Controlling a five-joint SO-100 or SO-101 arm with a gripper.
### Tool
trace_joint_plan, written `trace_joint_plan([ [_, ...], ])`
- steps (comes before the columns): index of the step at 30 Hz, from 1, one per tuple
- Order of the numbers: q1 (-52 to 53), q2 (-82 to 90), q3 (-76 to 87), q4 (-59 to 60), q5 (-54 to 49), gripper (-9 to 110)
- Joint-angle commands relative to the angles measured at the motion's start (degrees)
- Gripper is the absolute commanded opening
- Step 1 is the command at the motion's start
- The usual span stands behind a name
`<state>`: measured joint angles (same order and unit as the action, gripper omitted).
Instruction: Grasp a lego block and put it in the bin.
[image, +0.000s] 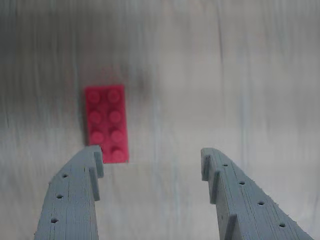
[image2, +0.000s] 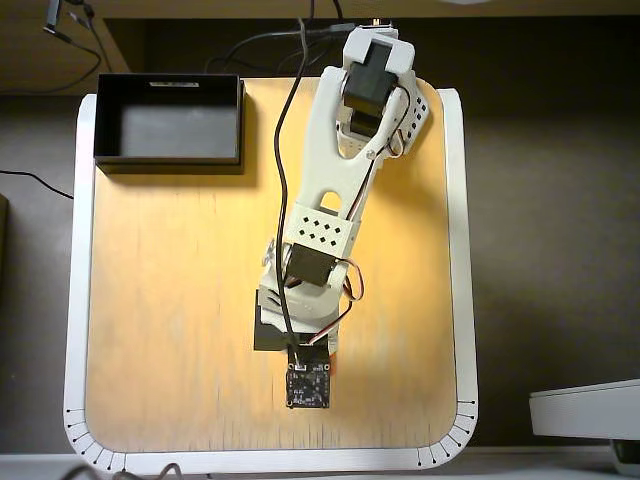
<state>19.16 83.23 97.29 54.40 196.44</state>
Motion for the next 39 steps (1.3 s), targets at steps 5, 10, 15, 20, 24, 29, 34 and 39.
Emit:
trace_joint_plan([
  [5, -3.2, -0.5, -7.9, 0.5, -3.0, 20],
  [10, -4.5, -1.2, -7.9, 0.5, -4.6, 20],
  [15, -5.3, -2.3, -7.9, 0.5, -5.5, 20],
  [20, -5.1, -3.7, -7.9, 0.4, -6.1, 20],
  [24, -4.7, -4.7, -7.9, 0.3, -6.1, 20],
  [29, -4.8, -5.5, -7.9, -0.8, -6.2, 20],
  [34, -4.8, -6.5, -7.9, -3.0, -6.1, 20],
  [39, -4.4, -7.6, -7.9, -5.3, -5.4, 20],
])
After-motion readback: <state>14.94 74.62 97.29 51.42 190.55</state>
